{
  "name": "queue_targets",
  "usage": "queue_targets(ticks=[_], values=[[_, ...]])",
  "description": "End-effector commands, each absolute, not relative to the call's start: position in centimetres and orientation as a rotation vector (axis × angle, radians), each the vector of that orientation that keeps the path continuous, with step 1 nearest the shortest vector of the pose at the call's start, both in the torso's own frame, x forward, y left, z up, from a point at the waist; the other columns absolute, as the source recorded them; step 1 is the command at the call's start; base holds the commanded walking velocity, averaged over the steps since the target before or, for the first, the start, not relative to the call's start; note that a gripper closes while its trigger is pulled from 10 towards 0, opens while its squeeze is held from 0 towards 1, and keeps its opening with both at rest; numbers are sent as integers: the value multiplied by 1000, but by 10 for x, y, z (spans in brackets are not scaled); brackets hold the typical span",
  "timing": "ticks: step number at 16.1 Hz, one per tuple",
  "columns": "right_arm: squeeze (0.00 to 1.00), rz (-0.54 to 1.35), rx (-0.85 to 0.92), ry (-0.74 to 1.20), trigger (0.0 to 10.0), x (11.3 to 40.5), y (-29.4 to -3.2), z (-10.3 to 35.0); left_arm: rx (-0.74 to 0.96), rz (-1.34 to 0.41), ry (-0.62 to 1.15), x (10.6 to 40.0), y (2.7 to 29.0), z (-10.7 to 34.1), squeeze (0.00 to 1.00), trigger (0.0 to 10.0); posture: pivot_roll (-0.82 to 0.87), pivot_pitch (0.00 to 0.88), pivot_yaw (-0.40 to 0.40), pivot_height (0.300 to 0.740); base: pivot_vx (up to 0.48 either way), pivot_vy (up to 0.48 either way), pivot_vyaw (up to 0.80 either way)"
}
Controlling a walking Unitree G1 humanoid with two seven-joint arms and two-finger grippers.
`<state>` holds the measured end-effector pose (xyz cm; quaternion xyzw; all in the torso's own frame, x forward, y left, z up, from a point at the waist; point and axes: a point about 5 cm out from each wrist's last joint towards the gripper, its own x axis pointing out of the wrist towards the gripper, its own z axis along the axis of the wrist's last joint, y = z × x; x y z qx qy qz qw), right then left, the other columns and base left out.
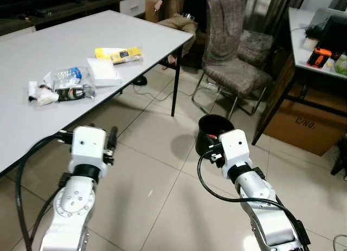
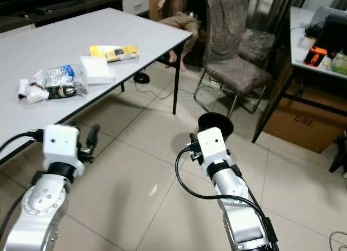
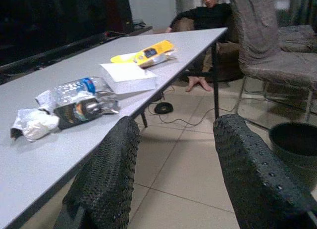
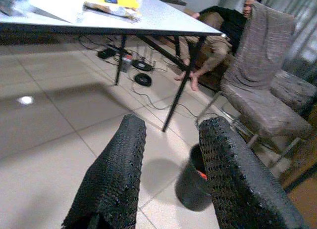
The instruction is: Picking trash to rubbish bin
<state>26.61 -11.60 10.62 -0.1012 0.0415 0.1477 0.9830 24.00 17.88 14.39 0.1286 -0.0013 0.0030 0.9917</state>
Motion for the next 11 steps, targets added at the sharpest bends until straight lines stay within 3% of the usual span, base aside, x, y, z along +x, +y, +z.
queue_targets(ticks=[1,3,5,10,11], values=[[0,304,-187,78,10000,266,-118,106,256,-2,-25,242,177,147,0,10000,59,0,-70,740,0,0,0],[0,336,-171,51,10000,266,-112,109,258,-12,-34,244,177,147,0,10000,60,0,-72,740,0,0,228],[0,367,-176,39,10000,266,-109,111,257,-8,-44,245,177,149,0,10000,63,0,-74,740,0,0,800],[0,403,-166,28,10000,266,-104,112,276,1,-44,244,185,151,0,10000,76,0,-79,740,316,0,800],[0,390,-153,22,10000,269,-104,113,277,-1,-43,246,185,152,0,10000,76,0,-78,740,330,0,0]])
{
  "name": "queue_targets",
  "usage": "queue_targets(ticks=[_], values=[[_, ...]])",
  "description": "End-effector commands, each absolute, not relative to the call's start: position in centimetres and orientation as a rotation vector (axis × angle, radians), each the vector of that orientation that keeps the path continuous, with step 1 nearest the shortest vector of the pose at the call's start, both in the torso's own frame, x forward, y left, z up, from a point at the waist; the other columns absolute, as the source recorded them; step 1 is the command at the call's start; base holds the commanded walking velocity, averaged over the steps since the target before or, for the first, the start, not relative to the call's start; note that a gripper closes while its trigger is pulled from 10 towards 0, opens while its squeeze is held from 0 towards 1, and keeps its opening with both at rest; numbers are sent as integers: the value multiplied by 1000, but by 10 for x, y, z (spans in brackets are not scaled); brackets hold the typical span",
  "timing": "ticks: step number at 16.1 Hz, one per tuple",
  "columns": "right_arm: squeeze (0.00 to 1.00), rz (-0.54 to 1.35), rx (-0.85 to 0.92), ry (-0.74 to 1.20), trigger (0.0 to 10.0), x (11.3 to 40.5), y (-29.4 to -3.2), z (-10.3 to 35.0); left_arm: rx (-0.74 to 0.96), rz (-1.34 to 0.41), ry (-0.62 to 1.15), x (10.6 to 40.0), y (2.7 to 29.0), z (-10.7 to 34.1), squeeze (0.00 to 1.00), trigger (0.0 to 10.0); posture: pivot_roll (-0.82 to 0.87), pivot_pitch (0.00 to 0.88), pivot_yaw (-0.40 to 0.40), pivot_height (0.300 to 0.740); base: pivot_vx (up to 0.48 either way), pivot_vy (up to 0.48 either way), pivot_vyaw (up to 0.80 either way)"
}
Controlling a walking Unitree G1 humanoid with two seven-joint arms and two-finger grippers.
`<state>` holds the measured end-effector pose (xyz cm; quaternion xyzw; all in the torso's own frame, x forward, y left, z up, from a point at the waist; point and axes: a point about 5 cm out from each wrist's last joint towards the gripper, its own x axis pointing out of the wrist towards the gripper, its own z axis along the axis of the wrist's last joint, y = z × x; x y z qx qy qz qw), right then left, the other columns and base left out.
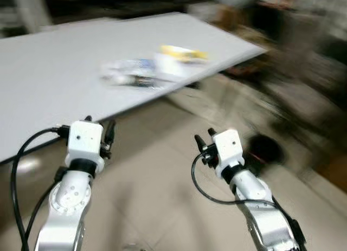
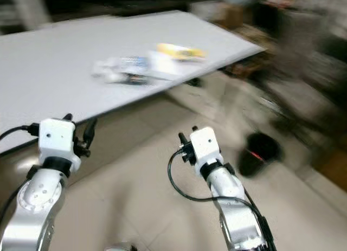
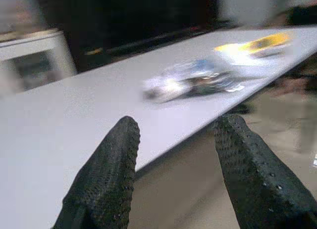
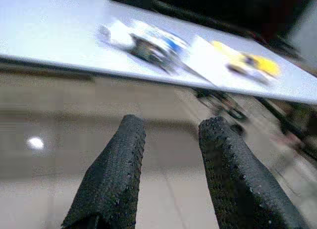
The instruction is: Picking trash to rubbish bin
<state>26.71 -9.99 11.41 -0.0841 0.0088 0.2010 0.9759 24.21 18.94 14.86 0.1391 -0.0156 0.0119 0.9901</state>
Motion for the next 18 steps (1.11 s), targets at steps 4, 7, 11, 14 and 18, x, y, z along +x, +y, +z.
queue_targets(ticks=[4,7,11,14,18], values=[[0,364,-141,11,10000,272,-107,116,277,-13,-41,250,187,152,0,10000,71,0,-71,740,332,0,0],[0,331,-143,3,10000,273,-113,117,276,-52,-43,257,184,152,0,10000,61,0,-50,740,356,0,0],[0,311,-140,0,10000,272,-116,117,277,-81,-45,266,182,153,0,10000,41,0,-32,740,368,0,0],[0,303,-141,-3,10000,271,-119,118,280,-105,-53,278,178,153,0,10000,38,0,-33,740,366,0,0],[0,333,-150,-7,10000,270,-116,118,277,-120,-53,285,176,152,0,10000,34,0,-31,740,368,0,0]])
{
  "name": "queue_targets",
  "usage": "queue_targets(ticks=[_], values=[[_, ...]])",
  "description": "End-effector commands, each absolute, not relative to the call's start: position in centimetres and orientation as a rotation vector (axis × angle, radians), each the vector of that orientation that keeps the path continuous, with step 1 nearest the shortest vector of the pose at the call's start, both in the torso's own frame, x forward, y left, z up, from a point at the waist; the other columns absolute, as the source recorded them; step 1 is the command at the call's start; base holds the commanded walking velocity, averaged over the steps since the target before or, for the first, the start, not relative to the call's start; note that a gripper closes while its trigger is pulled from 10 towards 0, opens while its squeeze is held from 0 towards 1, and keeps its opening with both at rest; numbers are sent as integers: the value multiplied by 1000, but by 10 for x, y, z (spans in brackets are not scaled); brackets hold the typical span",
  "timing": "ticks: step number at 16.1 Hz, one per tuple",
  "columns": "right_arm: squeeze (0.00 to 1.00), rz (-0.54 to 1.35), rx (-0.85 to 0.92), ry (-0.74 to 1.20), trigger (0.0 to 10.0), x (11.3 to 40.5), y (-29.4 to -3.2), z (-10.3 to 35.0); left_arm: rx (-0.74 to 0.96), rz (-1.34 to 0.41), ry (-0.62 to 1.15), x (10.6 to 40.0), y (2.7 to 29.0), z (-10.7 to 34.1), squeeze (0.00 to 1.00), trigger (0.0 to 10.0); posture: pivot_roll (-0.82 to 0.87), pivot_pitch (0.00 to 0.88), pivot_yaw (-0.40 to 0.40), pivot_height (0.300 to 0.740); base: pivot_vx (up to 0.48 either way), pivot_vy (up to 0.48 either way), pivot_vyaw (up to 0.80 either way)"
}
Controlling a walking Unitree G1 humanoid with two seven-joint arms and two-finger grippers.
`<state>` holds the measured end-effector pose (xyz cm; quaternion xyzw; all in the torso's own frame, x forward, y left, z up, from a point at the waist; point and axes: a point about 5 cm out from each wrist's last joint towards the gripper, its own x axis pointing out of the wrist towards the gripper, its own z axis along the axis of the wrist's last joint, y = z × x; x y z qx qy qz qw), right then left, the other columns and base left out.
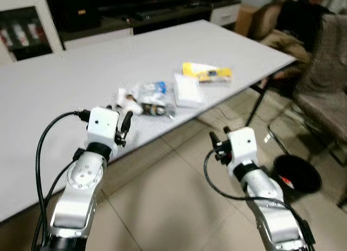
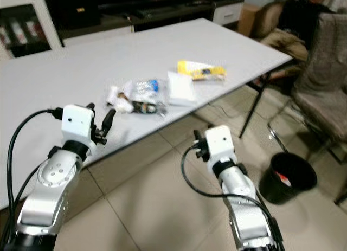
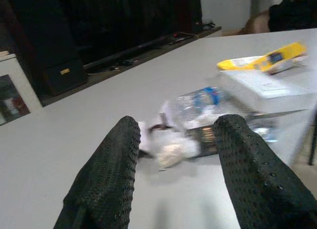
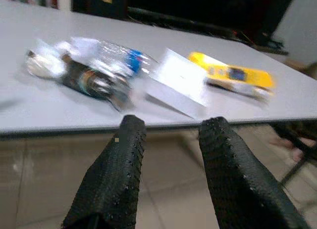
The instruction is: Picking trash to rubbish bin
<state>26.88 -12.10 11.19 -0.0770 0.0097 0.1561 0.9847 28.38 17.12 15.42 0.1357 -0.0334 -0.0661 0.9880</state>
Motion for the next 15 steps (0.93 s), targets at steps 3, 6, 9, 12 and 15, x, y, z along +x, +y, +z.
queue_targets(ticks=[3,6,9,12,15], values=[[0,329,-130,-11,10000,270,-117,119,271,-133,-45,287,173,149,0,10000,30,0,-33,740,366,0,0],[0,348,-138,-4,10000,268,-115,117,277,-138,-41,289,173,146,0,10000,31,0,-37,740,369,0,0],[0,388,-112,-12,10000,266,-113,118,296,-130,-31,289,179,144,0,10000,36,0,-42,740,369,0,0],[0,403,-104,-17,10000,265,-111,119,307,-128,-27,288,181,143,0,10000,41,0,-43,740,366,0,0],[0,407,-94,-18,10000,263,-110,119,297,-148,-21,287,184,141,0,10000,42,0,-42,740,124,0,0]])
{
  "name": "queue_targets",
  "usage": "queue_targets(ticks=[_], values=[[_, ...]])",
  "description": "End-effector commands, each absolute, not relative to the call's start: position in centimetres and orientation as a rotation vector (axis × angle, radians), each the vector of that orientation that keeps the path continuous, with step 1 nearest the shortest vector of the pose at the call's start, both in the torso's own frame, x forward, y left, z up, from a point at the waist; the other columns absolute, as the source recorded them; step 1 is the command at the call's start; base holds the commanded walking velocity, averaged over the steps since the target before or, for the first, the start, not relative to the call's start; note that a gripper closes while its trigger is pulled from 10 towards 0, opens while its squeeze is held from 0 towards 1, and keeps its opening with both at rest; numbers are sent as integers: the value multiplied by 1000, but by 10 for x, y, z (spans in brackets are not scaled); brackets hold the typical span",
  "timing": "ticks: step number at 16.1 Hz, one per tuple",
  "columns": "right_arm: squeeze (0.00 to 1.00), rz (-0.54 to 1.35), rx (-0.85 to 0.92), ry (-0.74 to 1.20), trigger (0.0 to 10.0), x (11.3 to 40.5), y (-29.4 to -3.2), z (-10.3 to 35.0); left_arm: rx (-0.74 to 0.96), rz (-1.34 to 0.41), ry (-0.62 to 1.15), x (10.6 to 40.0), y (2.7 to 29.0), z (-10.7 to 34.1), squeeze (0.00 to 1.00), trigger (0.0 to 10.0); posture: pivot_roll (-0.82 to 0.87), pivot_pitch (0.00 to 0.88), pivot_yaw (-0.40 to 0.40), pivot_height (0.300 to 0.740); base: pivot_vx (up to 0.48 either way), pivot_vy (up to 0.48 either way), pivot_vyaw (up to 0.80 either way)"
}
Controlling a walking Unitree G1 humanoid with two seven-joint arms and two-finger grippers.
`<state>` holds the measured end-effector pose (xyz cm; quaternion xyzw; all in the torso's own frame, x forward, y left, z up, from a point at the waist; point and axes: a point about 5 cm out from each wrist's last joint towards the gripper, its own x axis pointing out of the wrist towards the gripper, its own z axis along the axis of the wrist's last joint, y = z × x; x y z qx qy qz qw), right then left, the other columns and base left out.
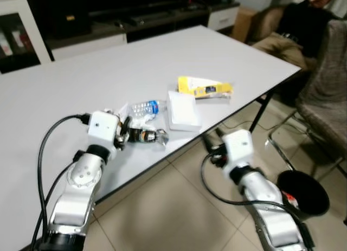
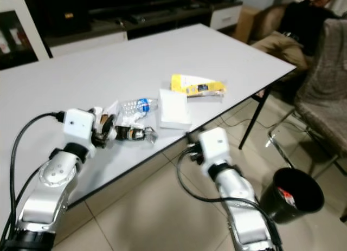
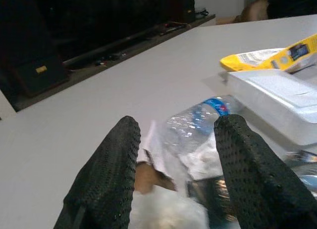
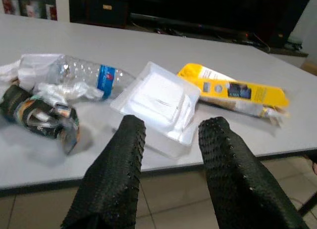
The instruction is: Picking trash to rubbish bin
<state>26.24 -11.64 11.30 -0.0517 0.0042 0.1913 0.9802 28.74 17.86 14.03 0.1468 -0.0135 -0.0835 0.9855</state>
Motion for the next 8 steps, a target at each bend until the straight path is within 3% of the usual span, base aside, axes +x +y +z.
queue_targets(ticks=[1,3,4,5,8], values=[[0,407,-92,-17,10000,263,-110,119,314,-175,-25,287,184,139,0,10000,42,0,-42,740,0,0,0],[0,408,-90,-17,10000,262,-110,119,366,-216,-25,286,184,137,0,10000,41,0,-42,740,0,0,0],[0,409,-85,-9,10000,261,-110,117,544,-361,-2,286,179,124,1000,10000,47,0,-38,740,0,0,0],[0,409,-80,-3,10000,259,-110,115,627,-438,33,288,178,115,1000,10000,48,0,-29,740,0,0,0],[0,406,-71,5,10000,256,-111,113,568,-422,93,296,181,106,1000,10000,48,0,-22,740,0,0,0]])
